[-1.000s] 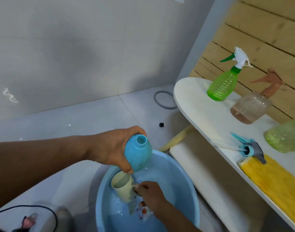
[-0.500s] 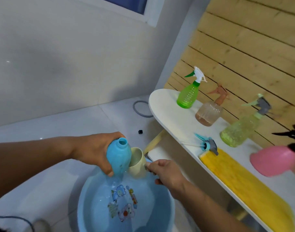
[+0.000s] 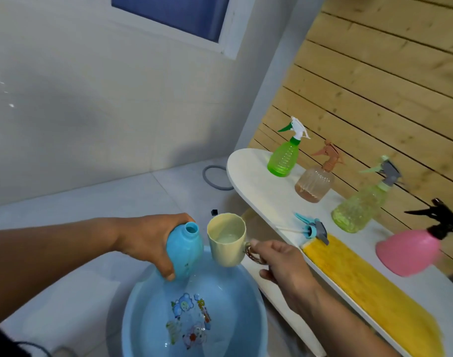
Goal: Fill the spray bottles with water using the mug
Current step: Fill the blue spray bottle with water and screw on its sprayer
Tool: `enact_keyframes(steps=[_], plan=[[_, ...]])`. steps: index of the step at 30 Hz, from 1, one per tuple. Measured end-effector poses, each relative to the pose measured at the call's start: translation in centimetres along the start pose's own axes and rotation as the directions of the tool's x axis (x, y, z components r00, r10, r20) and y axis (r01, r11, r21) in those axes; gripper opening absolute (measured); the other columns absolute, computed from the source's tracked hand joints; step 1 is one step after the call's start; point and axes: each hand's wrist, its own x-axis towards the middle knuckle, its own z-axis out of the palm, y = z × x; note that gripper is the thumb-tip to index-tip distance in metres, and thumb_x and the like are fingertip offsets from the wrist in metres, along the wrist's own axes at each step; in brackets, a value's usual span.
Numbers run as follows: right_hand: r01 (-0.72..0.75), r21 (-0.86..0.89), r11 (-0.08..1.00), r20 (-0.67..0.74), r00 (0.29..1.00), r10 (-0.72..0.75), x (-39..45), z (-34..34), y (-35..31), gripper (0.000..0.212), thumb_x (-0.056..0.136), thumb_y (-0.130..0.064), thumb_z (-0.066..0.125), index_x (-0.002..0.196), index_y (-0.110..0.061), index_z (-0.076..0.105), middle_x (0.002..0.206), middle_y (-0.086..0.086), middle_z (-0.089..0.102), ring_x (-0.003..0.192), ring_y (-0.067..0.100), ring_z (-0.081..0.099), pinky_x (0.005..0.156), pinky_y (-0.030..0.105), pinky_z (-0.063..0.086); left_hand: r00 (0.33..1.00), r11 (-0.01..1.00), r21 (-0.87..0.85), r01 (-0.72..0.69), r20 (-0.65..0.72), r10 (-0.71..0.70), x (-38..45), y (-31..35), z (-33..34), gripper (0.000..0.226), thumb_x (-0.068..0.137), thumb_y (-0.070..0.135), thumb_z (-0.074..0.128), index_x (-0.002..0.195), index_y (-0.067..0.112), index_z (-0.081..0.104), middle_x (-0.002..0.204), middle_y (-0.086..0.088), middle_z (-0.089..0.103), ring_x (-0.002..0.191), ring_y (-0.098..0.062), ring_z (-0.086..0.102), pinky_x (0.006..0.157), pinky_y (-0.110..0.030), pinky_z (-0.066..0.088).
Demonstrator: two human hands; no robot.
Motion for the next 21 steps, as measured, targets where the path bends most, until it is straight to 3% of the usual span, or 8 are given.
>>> enact_keyframes(steps=[2,6,10,12,15,21], plan=[[0.066,-0.006,0.998,-0.024,0.998,-0.066,-0.3,-0.2,-1.1,0.02,0.089,-0.029,0.076,0.078,-0.012,0.073,0.071,-0.008,0.072,0.065,-0.004,0.063,0.066,0.027,0.051,1.0,1.0,0.015,0.017,-0.004,-0.017,0.2,-0.1,0.2,0.081,0.059,0.028,0.1,0.119,0.047,0.05,0.114,0.018,0.065,0.103,-0.001,0.066,0.084,-0.024,0.059],[0.213,-0.074,0.974,-0.087,0.972,-0.219,-0.7,-0.2,-2.9,0.026,0.087,-0.028,0.078,0.077,-0.005,0.072,0.079,0.009,0.071,0.067,0.007,0.057,0.057,0.02,0.049,0.999,0.998,0.039,0.044,-0.002,-0.044,0.6,-0.2,0.6,0.081,0.061,0.027,0.1,0.12,0.046,0.049,0.114,0.018,0.064,0.102,0.001,0.064,0.079,-0.016,0.056],[0.353,-0.16,0.922,-0.095,0.924,-0.371,-1.4,-0.3,-4.4,0.023,0.087,-0.027,0.078,0.074,-0.009,0.071,0.059,-0.005,0.059,0.055,0.007,0.05,0.055,0.024,0.048,0.999,0.998,0.051,0.041,-0.002,-0.041,1.0,0.0,0.8,0.08,0.062,0.029,0.099,0.12,0.047,0.047,0.113,0.019,0.063,0.101,0.0,0.064,0.076,-0.014,0.054],[0.395,-0.19,0.899,-0.086,0.905,-0.416,-2.0,-0.4,-4.9,0.021,0.087,-0.029,0.078,0.074,-0.014,0.071,0.056,-0.009,0.056,0.052,0.007,0.047,0.053,0.018,0.043,0.999,0.998,0.051,0.041,-0.011,-0.04,1.2,0.2,0.9,0.08,0.063,0.028,0.099,0.122,0.046,0.047,0.113,0.018,0.062,0.101,-0.001,0.064,0.076,-0.015,0.055],[0.453,-0.268,0.85,-0.086,0.868,-0.489,-2.7,-0.2,-5.3,0.018,0.087,-0.031,0.079,0.074,-0.019,0.072,0.062,-0.011,0.061,0.055,0.004,0.048,0.054,0.011,0.037,0.999,0.998,0.052,0.033,-0.018,-0.032,1.5,0.5,1.0,0.081,0.063,0.029,0.099,0.123,0.046,0.046,0.113,0.018,0.062,0.101,-0.001,0.064,0.077,-0.017,0.056],[0.524,-0.389,0.757,-0.063,0.805,-0.59,-3.5,0.3,-5.4,0.009,0.087,-0.031,0.078,0.078,-0.029,0.074,0.079,-0.01,0.066,0.075,0.005,0.06,0.064,0.012,0.042,1.0,0.999,0.051,0.003,-0.007,-0.002,1.8,0.8,1.1,0.09,0.061,0.035,0.099,0.131,0.047,0.044,0.119,0.02,0.061,0.108,-0.003,0.064,0.089,-0.028,0.06]])
